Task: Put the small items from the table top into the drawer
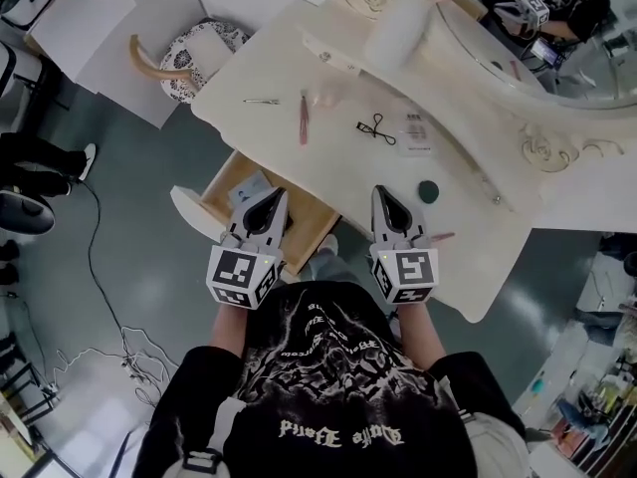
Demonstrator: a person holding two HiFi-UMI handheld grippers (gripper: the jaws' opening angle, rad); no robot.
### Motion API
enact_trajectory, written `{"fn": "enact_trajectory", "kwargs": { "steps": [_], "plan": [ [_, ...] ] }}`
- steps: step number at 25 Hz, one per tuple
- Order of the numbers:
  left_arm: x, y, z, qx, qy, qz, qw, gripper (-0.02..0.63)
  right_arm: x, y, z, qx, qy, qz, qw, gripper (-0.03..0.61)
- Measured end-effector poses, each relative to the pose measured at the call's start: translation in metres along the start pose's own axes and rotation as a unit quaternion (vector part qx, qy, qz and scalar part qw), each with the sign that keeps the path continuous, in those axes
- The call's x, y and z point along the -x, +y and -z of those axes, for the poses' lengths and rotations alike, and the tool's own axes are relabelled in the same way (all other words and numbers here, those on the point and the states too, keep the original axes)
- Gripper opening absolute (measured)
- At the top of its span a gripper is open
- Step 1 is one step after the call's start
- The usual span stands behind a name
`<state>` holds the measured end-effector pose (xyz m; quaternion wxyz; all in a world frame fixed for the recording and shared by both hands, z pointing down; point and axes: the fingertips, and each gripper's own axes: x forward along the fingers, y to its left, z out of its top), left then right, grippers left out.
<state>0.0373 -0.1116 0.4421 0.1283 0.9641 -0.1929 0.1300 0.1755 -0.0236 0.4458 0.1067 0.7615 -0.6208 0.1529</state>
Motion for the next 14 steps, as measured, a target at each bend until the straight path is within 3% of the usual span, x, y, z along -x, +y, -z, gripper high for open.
{"fn": "enact_trajectory", "kwargs": {
  "steps": [14],
  "plan": [
    [0.003,0.011,-0.001,0.005,0.000,0.001,1.0000,0.015,-0.003,0.008,-0.007,0.016,-0.002,0.004,1.000,0.009]
  ]
}}
